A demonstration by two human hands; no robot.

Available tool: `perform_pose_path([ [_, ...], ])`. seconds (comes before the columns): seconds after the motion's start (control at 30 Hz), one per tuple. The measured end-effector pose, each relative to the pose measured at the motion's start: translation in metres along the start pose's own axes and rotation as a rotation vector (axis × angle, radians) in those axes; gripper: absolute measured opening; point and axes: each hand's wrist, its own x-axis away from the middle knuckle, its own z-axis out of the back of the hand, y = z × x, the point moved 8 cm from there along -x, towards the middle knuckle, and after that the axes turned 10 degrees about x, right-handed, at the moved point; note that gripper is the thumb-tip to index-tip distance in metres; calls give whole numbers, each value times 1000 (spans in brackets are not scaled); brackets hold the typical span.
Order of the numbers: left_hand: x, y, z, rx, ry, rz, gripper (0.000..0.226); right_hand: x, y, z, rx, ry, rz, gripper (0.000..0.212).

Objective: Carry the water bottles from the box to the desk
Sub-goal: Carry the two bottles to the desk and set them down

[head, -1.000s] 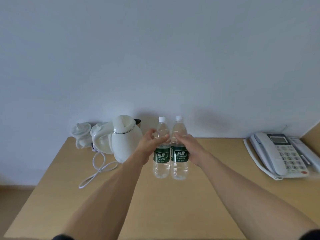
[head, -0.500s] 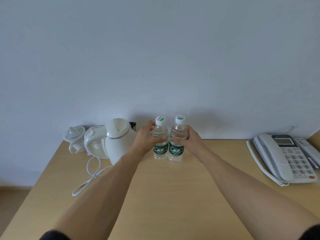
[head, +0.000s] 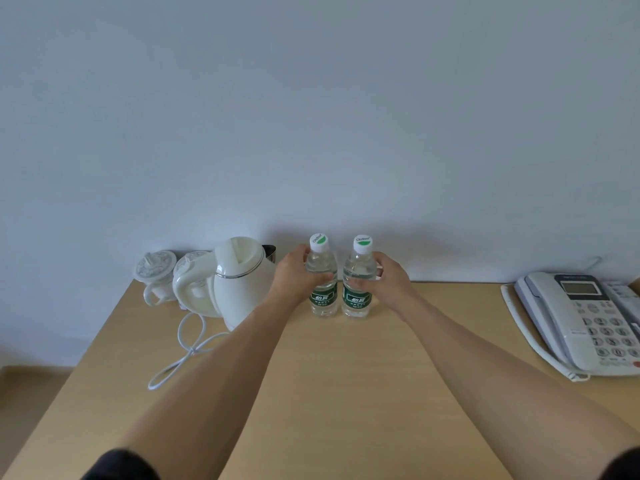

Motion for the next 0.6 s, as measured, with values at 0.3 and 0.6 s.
perform_pose_path([
  [0.3, 7, 19, 8, -329, 104, -18, 57, 1, -13, 8, 172, -10, 54, 65],
  [0.6, -8, 30, 16, -334, 141, -47, 50, 1, -14, 12, 206, 21, 30, 61],
])
